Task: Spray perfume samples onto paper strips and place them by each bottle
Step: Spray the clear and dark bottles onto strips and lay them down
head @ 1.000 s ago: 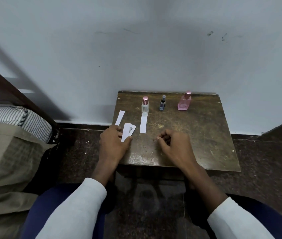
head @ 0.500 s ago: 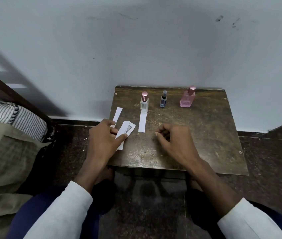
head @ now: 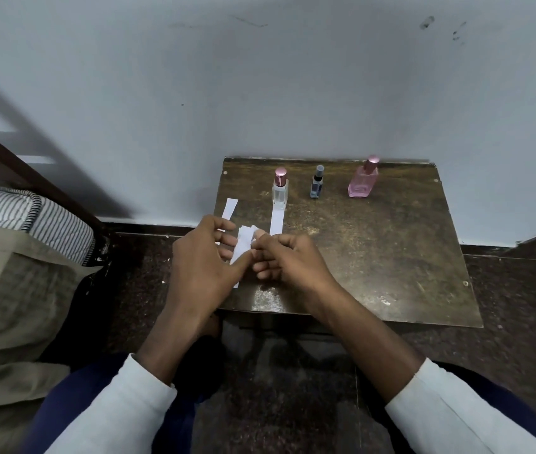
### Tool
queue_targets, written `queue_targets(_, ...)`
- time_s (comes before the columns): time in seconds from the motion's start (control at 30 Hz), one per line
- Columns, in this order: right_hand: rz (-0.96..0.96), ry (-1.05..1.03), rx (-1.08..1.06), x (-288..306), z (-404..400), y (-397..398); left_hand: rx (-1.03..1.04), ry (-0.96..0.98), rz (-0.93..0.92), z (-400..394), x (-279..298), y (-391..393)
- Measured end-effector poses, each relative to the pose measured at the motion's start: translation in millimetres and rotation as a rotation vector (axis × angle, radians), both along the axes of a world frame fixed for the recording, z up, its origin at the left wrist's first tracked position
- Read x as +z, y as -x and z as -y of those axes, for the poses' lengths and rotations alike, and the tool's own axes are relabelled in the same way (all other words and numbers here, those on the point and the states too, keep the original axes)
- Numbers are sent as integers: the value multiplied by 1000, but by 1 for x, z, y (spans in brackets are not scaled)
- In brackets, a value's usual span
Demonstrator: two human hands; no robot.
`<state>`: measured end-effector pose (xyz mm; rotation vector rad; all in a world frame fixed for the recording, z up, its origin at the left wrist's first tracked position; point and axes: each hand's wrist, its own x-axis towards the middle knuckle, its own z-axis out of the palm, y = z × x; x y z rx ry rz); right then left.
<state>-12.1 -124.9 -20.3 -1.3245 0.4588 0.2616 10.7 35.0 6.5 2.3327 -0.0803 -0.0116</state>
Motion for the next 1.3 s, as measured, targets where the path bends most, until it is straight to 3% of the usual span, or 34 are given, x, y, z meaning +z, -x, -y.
queue_targets(0.27, -66, -80, -111, -2, -12, -7, -157, 14, -20, -11, 0, -3)
queue_targets(0.4, -28, -82, -96, -4, -3, -8, -60, 84, -48, -26, -4, -18)
queue_targets(0.47, -13, -104, -68, -6, 0, -9, -91, 22, -85, -26, -11, -24)
queue_targets(0.57, -24, -195, -20, -3, 3, -10, -220, -74, -103, -19, -15, -25)
queue_targets(0.73, -29, -423, 11, 9, 11, -8, -286, -51, -52, -11, -13, -26)
queue_targets(0.83, 41, -447, 8, 12, 16, -7, -285, 16, -95, -10, -11, -27)
queue_targets(0.9, 164, -226, -2, 9, 20, -6, -290, 43, -109, -9, -10, -26)
queue_targets(0.97, 303, 174, -4, 6, 23, -5, -281, 58, -92, -6, -10, -24)
queue_targets(1.03, 391, 432, -7, 6, 25, -3, -295, 76, -62, -3, -9, -23)
queue_targets(1.3, 540, 745, 0, 9, 30, 2, -326, 56, 15, 5, -7, -21)
